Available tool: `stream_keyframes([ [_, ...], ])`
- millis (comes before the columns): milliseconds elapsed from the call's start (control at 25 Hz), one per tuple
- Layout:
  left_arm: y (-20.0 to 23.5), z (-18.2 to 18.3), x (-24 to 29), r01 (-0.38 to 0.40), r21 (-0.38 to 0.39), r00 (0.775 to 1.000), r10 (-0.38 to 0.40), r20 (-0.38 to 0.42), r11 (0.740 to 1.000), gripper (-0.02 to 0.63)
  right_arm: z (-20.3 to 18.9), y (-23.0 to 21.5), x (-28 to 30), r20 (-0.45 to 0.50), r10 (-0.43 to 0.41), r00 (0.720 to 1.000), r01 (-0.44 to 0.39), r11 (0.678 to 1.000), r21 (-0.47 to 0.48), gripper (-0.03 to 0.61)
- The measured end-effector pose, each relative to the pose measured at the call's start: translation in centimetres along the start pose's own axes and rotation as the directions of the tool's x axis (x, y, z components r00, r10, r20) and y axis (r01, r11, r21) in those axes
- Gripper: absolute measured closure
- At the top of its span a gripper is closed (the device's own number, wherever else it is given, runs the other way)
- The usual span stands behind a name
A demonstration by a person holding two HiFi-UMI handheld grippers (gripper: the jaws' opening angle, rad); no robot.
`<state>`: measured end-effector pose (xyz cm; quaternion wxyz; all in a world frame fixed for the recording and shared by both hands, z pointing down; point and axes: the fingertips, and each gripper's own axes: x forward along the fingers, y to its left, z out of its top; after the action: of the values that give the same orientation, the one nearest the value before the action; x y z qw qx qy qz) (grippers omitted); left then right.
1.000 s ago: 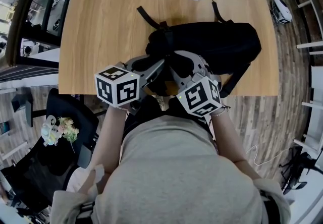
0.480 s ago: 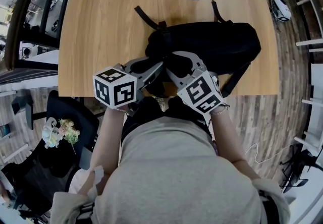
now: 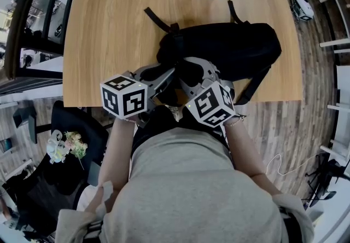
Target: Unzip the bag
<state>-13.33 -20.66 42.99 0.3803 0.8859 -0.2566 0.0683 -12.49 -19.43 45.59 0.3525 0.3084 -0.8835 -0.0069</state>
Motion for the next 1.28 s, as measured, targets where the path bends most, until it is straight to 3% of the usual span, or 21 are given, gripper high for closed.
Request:
stream_keyframes([
  [400, 0.0, 0.1, 0.0, 0.020, -0.029, 0.999, -0.019, 0.027, 0.999, 0.535, -0.1, -0.5, -0.3, -0.008, -0.148, 0.989, 0.146, 0.979, -0.142, 0.472],
  [720, 0.2, 0.3, -0.1, 0.010, -0.056, 0.998, -0.006, 0.066, 0.998, 0.535, -0.2, -1.0, -1.3, -0.007, -0.186, 0.983, 0.184, 0.975, -0.124, 0.522],
  [1280, 0.0, 0.3, 0.1, 0.018, -0.053, 0.998, -0.015, 0.067, 0.998, 0.535, 0.4, -1.7, -1.2, 0.021, -0.194, 0.981, 0.195, 0.980, -0.046, 0.530],
])
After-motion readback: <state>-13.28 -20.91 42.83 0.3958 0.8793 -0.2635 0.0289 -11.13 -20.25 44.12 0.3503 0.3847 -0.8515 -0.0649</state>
